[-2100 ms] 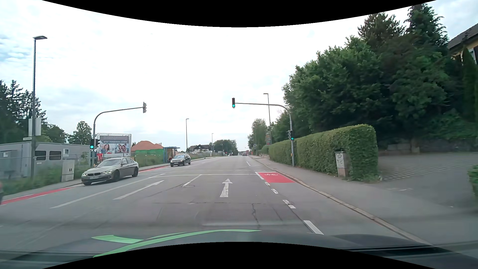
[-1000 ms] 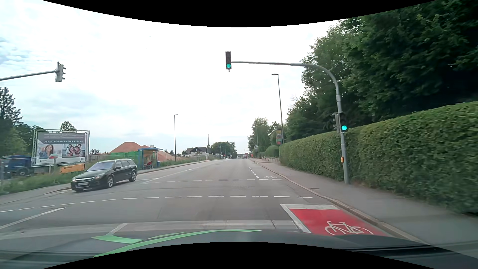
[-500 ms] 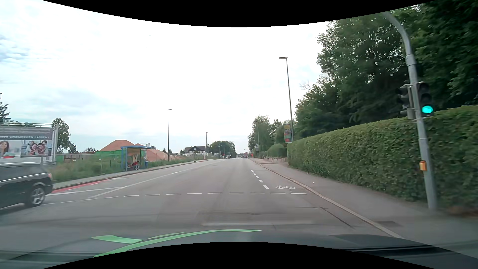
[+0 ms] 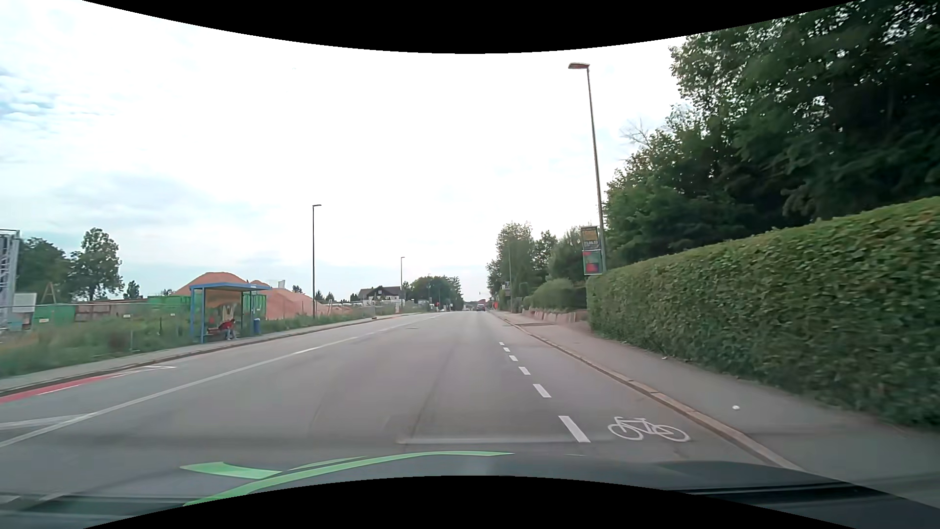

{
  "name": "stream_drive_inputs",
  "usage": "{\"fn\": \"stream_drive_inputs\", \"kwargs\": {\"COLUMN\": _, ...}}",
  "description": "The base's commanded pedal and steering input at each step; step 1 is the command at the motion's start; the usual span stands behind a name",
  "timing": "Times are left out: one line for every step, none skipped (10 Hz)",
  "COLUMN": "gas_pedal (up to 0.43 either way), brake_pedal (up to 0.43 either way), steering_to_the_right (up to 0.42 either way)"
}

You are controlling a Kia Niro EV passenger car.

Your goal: Follow the waypoints while adhering to traffic rules and regulations

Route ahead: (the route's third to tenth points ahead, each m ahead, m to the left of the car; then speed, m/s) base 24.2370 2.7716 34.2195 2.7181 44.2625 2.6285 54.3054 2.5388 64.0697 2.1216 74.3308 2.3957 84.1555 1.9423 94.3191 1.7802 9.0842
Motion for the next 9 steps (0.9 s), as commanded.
{"fn": "stream_drive_inputs", "kwargs": {"gas_pedal": 0.118, "brake_pedal": 0.000, "steering_to_the_right": 0.010}}
{"fn": "stream_drive_inputs", "kwargs": {"gas_pedal": 0.118, "brake_pedal": 0.000, "steering_to_the_right": 0.010}}
{"fn": "stream_drive_inputs", "kwargs": {"gas_pedal": 0.118, "brake_pedal": 0.000, "steering_to_the_right": 0.010}}
{"fn": "stream_drive_inputs", "kwargs": {"gas_pedal": 0.118, "brake_pedal": 0.000, "steering_to_the_right": 0.010}}
{"fn": "stream_drive_inputs", "kwargs": {"gas_pedal": 0.118, "brake_pedal": 0.000, "steering_to_the_right": 0.010}}
{"fn": "stream_drive_inputs", "kwargs": {"gas_pedal": 0.118, "brake_pedal": 0.000, "steering_to_the_right": 0.010}}
{"fn": "stream_drive_inputs", "kwargs": {"gas_pedal": 0.118, "brake_pedal": 0.000, "steering_to_the_right": 0.010}}
{"fn": "stream_drive_inputs", "kwargs": {"gas_pedal": 0.118, "brake_pedal": 0.000, "steering_to_the_right": 0.009}}
{"fn": "stream_drive_inputs", "kwargs": {"gas_pedal": 0.118, "brake_pedal": 0.000, "steering_to_the_right": 0.008}}
